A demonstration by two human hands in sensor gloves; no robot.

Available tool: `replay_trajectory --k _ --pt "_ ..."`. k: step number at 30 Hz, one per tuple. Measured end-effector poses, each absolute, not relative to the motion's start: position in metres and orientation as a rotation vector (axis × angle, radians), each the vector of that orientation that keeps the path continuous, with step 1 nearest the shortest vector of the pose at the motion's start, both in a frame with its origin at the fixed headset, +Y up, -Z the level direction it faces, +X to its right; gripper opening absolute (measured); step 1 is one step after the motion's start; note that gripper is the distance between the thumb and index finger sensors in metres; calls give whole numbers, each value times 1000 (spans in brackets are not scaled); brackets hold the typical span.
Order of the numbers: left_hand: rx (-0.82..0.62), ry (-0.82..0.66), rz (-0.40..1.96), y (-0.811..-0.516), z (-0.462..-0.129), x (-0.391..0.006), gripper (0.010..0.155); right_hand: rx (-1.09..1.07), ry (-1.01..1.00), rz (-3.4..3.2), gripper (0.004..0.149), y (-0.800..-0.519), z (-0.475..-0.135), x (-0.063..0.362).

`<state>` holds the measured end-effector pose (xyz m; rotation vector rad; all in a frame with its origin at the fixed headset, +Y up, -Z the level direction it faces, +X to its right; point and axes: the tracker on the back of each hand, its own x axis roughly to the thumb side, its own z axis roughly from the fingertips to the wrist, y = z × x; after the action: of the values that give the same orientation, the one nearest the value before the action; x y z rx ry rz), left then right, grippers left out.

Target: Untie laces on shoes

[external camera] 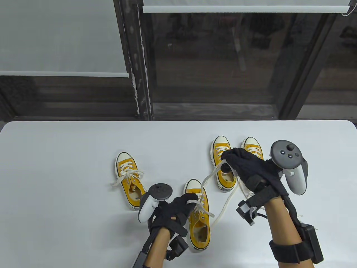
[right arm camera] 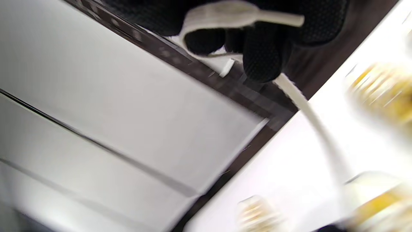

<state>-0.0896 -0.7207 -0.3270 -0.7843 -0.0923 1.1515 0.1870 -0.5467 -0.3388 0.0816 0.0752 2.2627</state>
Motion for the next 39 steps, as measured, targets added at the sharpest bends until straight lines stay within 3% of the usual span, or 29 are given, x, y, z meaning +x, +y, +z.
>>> replay_trajectory --k 2,4,5,7,9,12,13,17,19,22,24,27,28,30,35,39 --pt "-790 -96 1241 -722 -328 -96 55 -55 26 2521 46 -565 -336 184" --pt "-803 -100 1316 -724 -328 -100 55 -62 -18 2679 58 -578 -328 178" --pt "-802 -104 1358 -725 -328 -101 55 -18 -77 2703 57 -585 -321 173" --pt "-806 -118 1410 -724 -329 -101 56 103 -125 2624 42 -596 -307 161" --pt "-801 -134 1443 -723 -329 -102 56 284 114 2475 42 -611 -302 148" --pt "-789 -154 1493 -721 -329 -103 56 385 846 2136 48 -649 -299 121" --pt "-783 -173 1526 -720 -329 -104 56 361 951 2176 48 -660 -298 114" --pt "-748 -212 1605 -714 -328 -108 55 32 676 2752 47 -673 -305 107" --pt "-729 -218 1610 -710 -328 -111 55 -65 654 2840 53 -677 -311 105" --pt "-714 -246 1606 -706 -328 -113 54 2 722 2695 61 -689 -320 104" --pt "-716 -273 1645 -704 -328 -113 53 -40 660 2612 65 -696 -323 104" --pt "-716 -310 1708 -702 -328 -116 52 -49 542 2481 52 -706 -327 108" --pt "-713 -314 1710 -702 -329 -118 52 -65 519 2421 39 -708 -328 110" --pt "-676 -301 1716 -701 -330 -127 52 -97 517 2318 35 -713 -329 114" --pt "-468 -71 1591 -692 -326 -158 52 -98 457 2322 37 -714 -327 126" --pt "-295 247 1150 -681 -319 -169 50 -118 449 2284 39 -718 -329 135"
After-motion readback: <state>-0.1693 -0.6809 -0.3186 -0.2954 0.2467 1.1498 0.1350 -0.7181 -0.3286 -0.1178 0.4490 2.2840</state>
